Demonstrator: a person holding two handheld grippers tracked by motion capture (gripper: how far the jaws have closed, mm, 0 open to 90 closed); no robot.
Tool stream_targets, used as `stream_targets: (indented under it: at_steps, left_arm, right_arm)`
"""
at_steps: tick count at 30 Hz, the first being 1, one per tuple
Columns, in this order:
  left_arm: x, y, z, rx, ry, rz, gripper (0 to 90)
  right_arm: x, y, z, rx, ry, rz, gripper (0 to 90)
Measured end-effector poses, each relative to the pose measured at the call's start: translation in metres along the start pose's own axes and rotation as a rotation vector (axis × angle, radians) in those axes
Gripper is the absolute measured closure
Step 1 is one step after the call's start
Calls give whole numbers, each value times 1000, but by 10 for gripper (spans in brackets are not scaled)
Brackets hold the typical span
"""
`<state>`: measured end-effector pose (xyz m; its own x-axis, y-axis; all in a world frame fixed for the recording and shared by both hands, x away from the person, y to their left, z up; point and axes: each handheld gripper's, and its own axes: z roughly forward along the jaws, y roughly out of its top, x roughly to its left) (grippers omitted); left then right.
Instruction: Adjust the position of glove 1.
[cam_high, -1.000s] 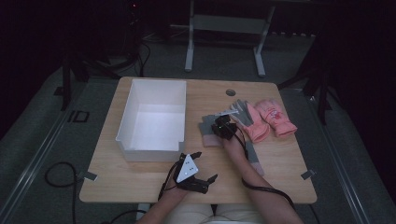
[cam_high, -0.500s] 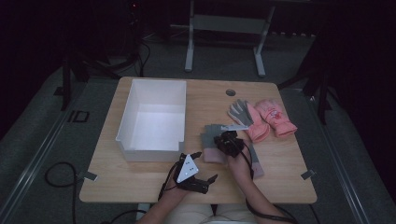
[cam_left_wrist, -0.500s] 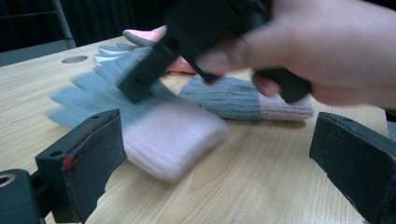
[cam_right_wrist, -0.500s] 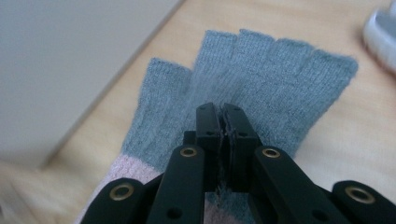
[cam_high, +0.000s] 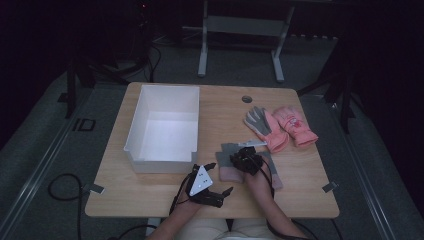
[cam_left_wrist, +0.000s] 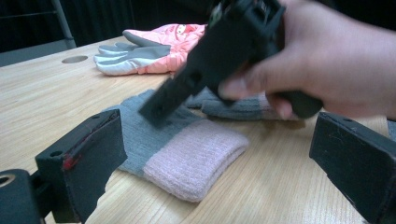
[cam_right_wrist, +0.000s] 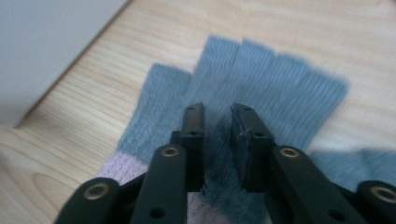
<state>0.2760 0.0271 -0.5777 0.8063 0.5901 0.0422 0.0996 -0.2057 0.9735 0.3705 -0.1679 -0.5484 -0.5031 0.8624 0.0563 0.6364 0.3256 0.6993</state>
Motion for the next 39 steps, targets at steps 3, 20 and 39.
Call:
stream_targets:
  at_steps: [3,20,39]
  left_arm:
    - [0,0,0,2,2,0,29]
    - [-1,0,1,2,10,10,29]
    - [-1,0,1,0,14,8,29]
  right_arm:
    - [-10,6,-13,-30,13,-33,702]
    - [-83,-31,-57,-9,-74,-9,635]
    - [-81,-48,-49,20,-110,-44,860]
